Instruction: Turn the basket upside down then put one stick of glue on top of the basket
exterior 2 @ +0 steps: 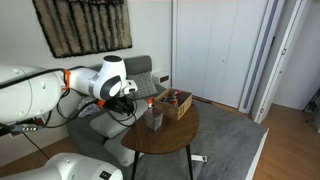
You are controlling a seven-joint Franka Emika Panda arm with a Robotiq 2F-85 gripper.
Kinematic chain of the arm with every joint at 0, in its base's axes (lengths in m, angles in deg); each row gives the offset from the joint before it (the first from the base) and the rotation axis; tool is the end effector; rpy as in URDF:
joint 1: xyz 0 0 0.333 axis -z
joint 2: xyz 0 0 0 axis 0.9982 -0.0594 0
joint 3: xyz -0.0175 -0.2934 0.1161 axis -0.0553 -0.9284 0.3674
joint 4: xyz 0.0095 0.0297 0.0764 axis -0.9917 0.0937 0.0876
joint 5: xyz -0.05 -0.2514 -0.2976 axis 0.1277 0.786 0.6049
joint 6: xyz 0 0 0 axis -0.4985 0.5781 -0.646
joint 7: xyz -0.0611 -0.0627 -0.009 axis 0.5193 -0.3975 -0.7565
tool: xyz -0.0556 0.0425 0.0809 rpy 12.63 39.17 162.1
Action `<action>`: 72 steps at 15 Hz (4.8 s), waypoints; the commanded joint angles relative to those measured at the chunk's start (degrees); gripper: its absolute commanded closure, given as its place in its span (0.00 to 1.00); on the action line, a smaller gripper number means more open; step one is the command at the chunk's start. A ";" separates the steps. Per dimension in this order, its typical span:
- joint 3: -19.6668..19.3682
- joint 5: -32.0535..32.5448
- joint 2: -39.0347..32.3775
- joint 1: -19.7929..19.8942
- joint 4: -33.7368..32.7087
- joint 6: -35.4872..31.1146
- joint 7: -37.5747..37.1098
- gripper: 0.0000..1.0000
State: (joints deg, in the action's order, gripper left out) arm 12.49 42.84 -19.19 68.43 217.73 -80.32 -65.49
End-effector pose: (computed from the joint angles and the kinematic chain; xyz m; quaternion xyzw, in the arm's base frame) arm 0.2852 0.1459 0.4722 -0.9767 -0.1353 -0.1200 0.1157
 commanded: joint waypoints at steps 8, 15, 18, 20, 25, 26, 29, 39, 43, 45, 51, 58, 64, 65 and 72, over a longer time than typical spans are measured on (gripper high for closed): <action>0.14 -0.12 0.03 0.23 -0.18 0.28 0.13 0.00; -0.19 6.65 -2.62 8.50 -2.57 -0.60 -2.58 0.00; -0.81 11.69 -4.53 15.54 -5.86 -0.70 -5.17 0.00; -1.37 13.37 -6.40 17.98 -8.32 0.17 -5.44 0.00; -4.22 14.39 -14.69 19.19 -11.59 0.95 -2.48 0.00; -5.23 14.00 -16.09 18.97 -12.09 1.35 -1.66 0.00; -7.30 13.37 -19.68 19.27 -13.13 1.00 -1.02 0.00; -9.07 18.33 -25.47 22.51 -14.44 1.54 -2.50 0.00; -9.30 21.33 -25.22 24.83 -13.92 1.89 -4.04 0.00; -9.59 21.33 -25.45 25.18 -13.65 2.18 -4.08 0.00; -10.47 20.14 -26.99 25.70 -12.57 3.60 -6.38 0.00; -10.22 19.25 -25.72 26.78 -11.32 8.24 -13.59 0.00; -9.44 22.59 -20.83 25.92 -11.66 11.63 -10.10 0.00; -8.81 23.76 -19.57 25.42 -12.31 13.64 -8.65 0.00; -4.35 24.35 -19.97 17.31 -20.19 24.14 1.41 0.00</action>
State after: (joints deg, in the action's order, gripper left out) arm 6.24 66.81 -36.99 89.20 201.26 -59.23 -67.31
